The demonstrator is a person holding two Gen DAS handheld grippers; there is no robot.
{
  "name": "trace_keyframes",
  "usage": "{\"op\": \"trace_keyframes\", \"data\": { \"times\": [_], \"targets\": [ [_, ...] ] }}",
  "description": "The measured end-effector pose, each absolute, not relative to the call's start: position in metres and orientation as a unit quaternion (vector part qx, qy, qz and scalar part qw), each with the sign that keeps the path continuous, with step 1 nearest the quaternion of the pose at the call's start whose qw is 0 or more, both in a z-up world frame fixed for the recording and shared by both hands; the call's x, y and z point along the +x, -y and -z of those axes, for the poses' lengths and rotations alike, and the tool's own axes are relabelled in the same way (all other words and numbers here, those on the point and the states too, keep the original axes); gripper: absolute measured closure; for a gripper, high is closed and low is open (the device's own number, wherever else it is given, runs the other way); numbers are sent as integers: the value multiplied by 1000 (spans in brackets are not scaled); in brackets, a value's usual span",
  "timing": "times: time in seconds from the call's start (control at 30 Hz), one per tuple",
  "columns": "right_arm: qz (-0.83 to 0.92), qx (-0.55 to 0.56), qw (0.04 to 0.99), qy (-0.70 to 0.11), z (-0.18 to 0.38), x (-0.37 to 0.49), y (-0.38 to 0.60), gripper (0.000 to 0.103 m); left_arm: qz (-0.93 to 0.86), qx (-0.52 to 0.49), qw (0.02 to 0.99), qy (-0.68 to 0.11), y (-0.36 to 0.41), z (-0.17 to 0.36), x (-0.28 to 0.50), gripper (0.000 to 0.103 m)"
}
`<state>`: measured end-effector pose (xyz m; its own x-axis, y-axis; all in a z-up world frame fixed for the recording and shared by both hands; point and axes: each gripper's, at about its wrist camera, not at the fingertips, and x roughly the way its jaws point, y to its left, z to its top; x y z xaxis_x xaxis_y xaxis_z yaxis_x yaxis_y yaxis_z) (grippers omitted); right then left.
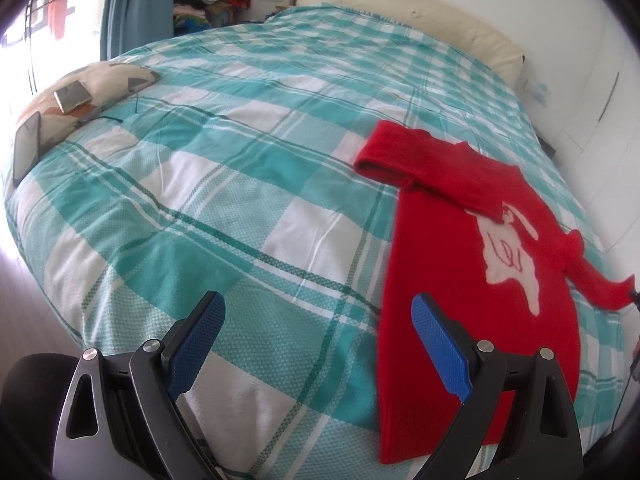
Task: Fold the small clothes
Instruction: 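Lift and pull the sleeve outward from the body with the right tool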
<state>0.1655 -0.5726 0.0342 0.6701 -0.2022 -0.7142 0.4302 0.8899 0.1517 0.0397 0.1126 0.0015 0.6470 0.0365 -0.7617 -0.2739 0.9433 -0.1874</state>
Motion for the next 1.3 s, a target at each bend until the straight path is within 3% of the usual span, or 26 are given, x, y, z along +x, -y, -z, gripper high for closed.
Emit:
{"op": "trace_keyframes", "data": {
  "times": [0.17,0.47,0.57,0.6,0.67,0.7,0.73,0.77,0.9,1.2,1.3],
  "targets": [
    [178,275,866,-379,-5,137,611,95,-90,-128,897,-414,-108,1,41,8],
    [162,378,822,-393,30,119,635,94,-88,-120,895,-420,-103,3,40,8],
    [149,402,819,-381,32,118,639,88,-92,-116,896,-418,-103,2,40,8],
    [144,404,818,-382,34,119,638,81,-92,-116,896,-419,-103,3,41,8],
    [140,403,817,-387,37,122,636,78,-90,-118,894,-423,-103,5,42,8],
    [140,400,817,-390,37,124,635,79,-90,-117,893,-425,-103,5,42,8],
    [149,390,819,-394,36,125,634,92,-90,-116,893,-425,-102,6,43,8],
    [170,371,820,-400,34,126,633,99,-90,-113,894,-425,-101,6,42,8],
    [249,315,811,-425,33,117,636,100,-93,-110,895,-422,-101,5,41,8],
    [264,310,804,-434,37,107,644,99,-93,-106,893,-428,-100,8,43,8],
    [273,306,803,-434,34,102,645,92,-96,-93,896,-424,-97,6,42,8]
  ]
}}
